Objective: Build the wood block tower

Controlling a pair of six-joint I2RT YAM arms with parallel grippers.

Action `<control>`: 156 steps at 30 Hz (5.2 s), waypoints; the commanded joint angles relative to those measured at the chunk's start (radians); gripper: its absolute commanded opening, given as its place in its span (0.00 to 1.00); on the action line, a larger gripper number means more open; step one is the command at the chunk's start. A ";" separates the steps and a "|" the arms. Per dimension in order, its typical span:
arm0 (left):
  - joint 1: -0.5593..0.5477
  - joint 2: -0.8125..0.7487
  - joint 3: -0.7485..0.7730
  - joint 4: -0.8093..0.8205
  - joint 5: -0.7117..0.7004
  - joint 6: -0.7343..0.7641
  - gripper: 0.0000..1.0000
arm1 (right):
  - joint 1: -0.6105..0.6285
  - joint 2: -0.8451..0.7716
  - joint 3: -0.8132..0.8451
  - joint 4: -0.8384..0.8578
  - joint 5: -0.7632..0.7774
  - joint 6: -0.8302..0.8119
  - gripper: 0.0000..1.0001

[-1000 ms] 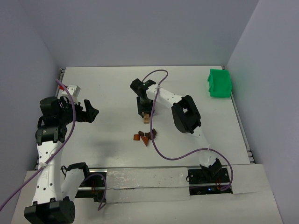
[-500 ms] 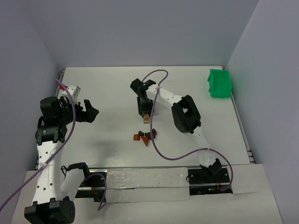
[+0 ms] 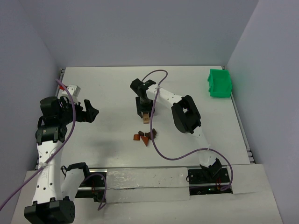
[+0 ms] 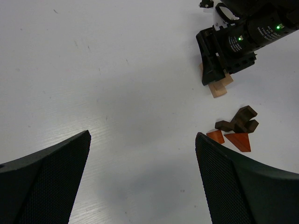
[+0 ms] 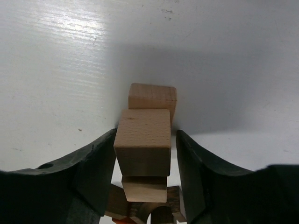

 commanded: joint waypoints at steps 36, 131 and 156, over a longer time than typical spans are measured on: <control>0.008 -0.040 0.013 0.031 0.021 0.011 0.99 | 0.192 -0.739 -0.419 0.127 -0.174 -0.458 0.98; 0.009 -0.018 0.012 0.018 0.080 0.026 0.97 | 0.303 -0.124 -0.157 0.030 -0.228 -1.075 0.63; 0.009 -0.024 0.012 0.021 0.071 0.023 0.96 | 0.328 -0.134 -0.221 0.039 -0.227 -1.056 0.41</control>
